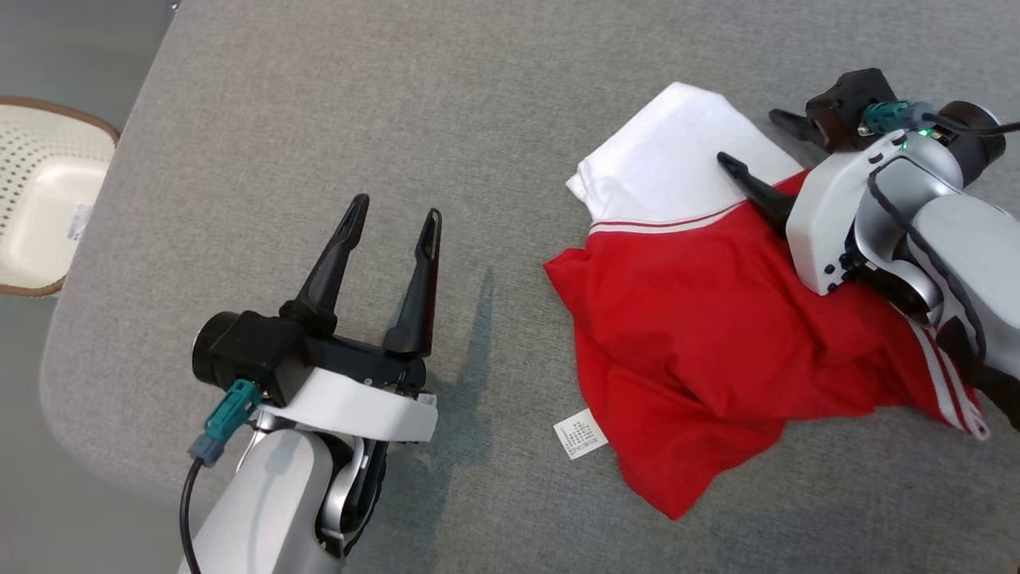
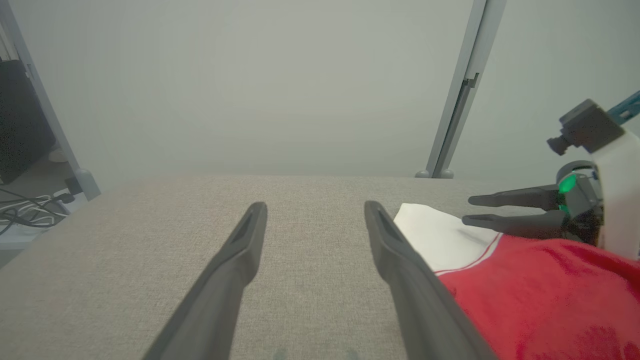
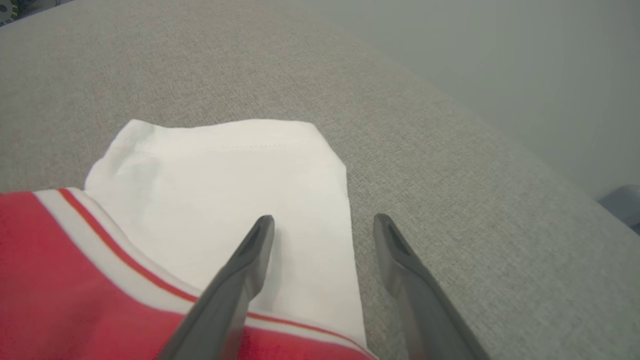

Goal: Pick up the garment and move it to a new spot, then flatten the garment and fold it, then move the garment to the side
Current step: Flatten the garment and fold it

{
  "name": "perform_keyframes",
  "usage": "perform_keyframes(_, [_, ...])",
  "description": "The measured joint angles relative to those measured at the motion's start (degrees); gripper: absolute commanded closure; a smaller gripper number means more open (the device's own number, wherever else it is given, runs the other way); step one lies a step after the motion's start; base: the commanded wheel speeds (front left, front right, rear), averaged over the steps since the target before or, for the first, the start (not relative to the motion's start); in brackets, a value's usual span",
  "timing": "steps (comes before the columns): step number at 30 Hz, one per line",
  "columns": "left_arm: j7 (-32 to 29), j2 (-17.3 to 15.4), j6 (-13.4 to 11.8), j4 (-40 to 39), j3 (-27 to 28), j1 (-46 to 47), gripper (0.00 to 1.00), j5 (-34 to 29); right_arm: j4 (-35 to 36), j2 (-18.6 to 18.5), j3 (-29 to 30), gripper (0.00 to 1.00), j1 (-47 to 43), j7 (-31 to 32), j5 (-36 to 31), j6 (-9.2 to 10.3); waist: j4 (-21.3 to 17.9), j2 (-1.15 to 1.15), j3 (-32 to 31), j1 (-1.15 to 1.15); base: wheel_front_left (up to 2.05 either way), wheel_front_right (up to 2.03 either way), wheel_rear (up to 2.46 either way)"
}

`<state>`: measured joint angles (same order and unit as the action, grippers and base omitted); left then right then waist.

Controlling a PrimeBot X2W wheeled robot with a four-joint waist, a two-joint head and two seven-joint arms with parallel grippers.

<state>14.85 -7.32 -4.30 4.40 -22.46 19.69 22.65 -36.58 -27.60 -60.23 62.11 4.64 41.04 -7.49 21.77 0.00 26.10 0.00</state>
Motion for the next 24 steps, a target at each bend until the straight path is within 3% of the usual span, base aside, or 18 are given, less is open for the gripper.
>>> perform_keyframes(4, [0.05,1.36,1.29,0.46,1.04,0.51,0.0,-1.08,-2.3,-0.3,-6.46,0.0,2.87,2.45,5.37,-0.01,1.13,0.0,0.7,0.0,0.0,0.0,0.0])
perform_keyframes(5, [0.05,1.62,1.67,0.67,1.27,0.5,0.0,-1.34,-2.36,-0.43,-7.58,0.33,3.51,2.48,6.79,0.0,1.27,0.0,0.73,0.0,0.0,0.0,0.0])
perform_keyframes(6, [0.05,1.9,1.81,0.86,1.51,0.5,0.0,-1.55,-2.43,-0.62,-8.53,0.56,3.99,2.49,8.45,0.01,1.38,0.0,0.76,0.0,0.0,0.0,0.0])
perform_keyframes(7, [0.05,2.22,2.24,1.03,1.75,0.5,0.0,-1.68,-2.3,-0.84,-9.4,1.0,4.38,2.63,9.65,0.01,1.46,0.0,0.77,0.0,0.0,0.0,0.0])
perform_keyframes(14, [0.05,3.25,3.35,1.58,4.05,0.44,0.0,-3.08,0.01,-1.76,-12.35,1.0,6.06,-2.8,14.47,0.0,0.56,0.0,0.45,0.0,0.0,0.0,0.0])
perform_keyframes(24, [0.05,3.93,4.31,2.4,7.08,-0.59,0.0,-5.19,2.77,-3.16,-12.95,1.0,14.68,-16.34,12.45,0.0,-2.59,0.0,-2.15,0.0,0.0,0.0,0.0])
